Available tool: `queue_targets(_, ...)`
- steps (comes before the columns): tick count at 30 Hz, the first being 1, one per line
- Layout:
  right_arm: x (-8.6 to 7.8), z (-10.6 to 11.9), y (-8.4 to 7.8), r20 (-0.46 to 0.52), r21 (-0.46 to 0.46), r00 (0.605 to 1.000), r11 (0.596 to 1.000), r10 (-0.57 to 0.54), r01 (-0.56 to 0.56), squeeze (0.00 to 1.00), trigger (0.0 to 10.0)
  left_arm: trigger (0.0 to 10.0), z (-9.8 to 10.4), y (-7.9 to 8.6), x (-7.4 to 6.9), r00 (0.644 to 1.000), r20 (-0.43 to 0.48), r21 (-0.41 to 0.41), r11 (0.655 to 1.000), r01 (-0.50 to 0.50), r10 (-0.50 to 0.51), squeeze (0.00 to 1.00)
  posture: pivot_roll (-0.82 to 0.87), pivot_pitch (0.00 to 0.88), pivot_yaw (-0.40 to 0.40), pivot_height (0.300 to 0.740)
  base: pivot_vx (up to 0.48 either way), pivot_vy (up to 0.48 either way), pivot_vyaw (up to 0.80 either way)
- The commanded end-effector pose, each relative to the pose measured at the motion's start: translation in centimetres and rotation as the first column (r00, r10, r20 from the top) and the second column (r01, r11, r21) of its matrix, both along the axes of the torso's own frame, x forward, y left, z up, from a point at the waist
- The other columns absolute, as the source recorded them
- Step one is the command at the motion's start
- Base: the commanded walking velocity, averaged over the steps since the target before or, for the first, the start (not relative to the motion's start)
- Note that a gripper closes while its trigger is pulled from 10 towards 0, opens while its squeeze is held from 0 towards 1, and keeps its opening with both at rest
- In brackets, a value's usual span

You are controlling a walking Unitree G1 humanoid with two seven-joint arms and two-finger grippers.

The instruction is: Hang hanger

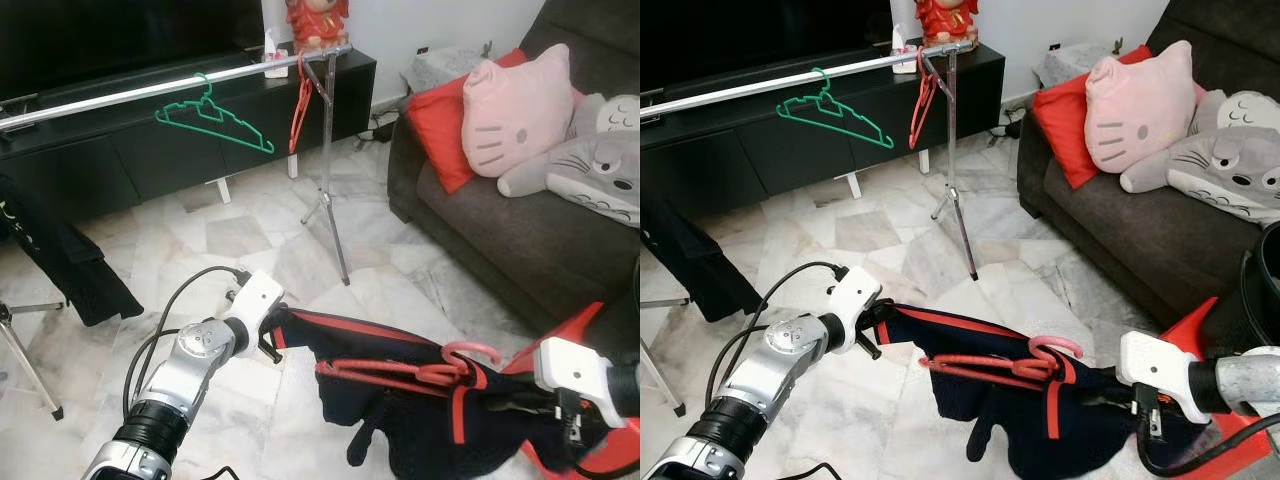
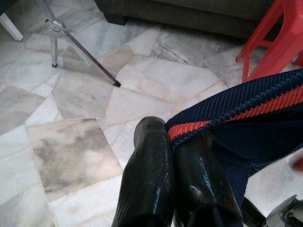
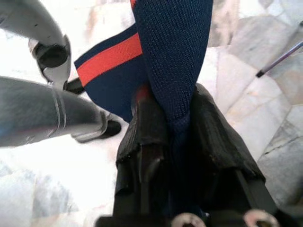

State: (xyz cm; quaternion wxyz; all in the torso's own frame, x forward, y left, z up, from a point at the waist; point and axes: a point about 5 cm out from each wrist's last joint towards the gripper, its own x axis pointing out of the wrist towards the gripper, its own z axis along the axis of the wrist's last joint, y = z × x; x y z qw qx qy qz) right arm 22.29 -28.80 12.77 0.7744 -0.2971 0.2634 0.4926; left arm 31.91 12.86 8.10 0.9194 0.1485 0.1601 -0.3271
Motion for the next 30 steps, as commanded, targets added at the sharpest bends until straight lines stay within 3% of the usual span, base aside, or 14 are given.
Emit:
queue_targets(1,0.2,0.4,-0.9,0.035,0.011,0.997,0.998,-0.064,0.064,0.00,10.0,10.0,0.2,2.7,0.6,0.995,0.013,0.064,0.993,-0.101,0.101,0.00,-0.19,0.054,0.030,0.740,0.000,0.000,0.00)
queue_targets(4,0.3,0.4,-0.9,0.046,0.016,0.996,0.997,-0.077,0.077,0.00,10.0,10.0,0.2,2.7,0.6,0.995,0.012,0.066,0.993,-0.101,0.100,0.00,-0.19,0.054,0.032,0.740,0.000,0.000,0.00)
queue_targets(6,0.5,-0.8,-1.3,0.074,-0.063,0.988,0.988,-0.134,0.139,0.00,10.0,10.0,0.3,2.5,0.5,0.998,-0.003,0.087,0.994,-0.067,0.068,0.00,-0.19,0.054,0.032,0.740,0.000,0.000,0.00)
queue_targets(8,0.5,-1.1,-1.4,0.073,-0.079,0.987,0.985,-0.145,0.151,0.00,10.0,10.0,0.4,2.3,0.4,0.999,-0.006,0.087,0.995,-0.053,0.053,0.00,-0.19,0.054,0.033,0.740,0.000,0.000,0.00)
queue_targets(14,0.1,-2.6,-1.5,0.064,-0.218,0.992,0.968,-0.113,0.124,0.00,10.0,10.0,0.8,2.0,0.4,1.000,-0.016,0.095,0.995,-0.010,0.012,0.00,-0.19,0.054,0.033,0.740,0.000,0.000,0.00)
queue_targets(18,0.7,-3.2,-1.3,0.094,-0.209,0.982,0.961,-0.162,0.179,0.00,10.0,10.0,1.3,1.4,0.3,0.999,-0.026,0.069,0.997,0.033,-0.031,0.00,-0.18,0.051,0.033,0.740,0.000,0.000,0.00)
queue_targets(21,1.7,-3.8,-1.0,0.158,-0.230,0.960,0.937,-0.232,0.264,0.00,10.0,10.0,2.4,-0.1,-0.3,0.990,-0.051,-0.032,0.991,0.129,-0.130,0.00,-0.18,0.050,0.033,0.740,0.000,0.000,0.00)
queue_targets(22,1.7,-3.8,-1.0,0.158,-0.230,0.960,0.937,-0.232,0.264,0.00,10.0,10.0,2.4,-0.1,-0.3,0.990,-0.051,-0.032,0.991,0.129,-0.130,0.00,-0.18,0.050,0.033,0.740,0.000,0.000,0.00)
queue_targets(24,2.5,-3.9,-0.6,0.202,-0.200,0.934,0.921,-0.296,0.335,0.00,10.0,10.0,2.8,-0.8,-0.7,0.980,-0.056,-0.069,0.980,0.186,-0.190,0.00,-0.18,0.046,0.033,0.740,0.000,0.000,0.00)
queue_targets(30,3.7,-4.4,0.7,0.195,-0.120,0.907,0.909,-0.372,0.399,0.00,10.0,10.0,3.5,-2.0,-1.3,0.965,-0.054,-0.126,0.960,0.250,-0.258,0.00,-0.18,0.039,0.036,0.740,0.000,0.000,0.00)
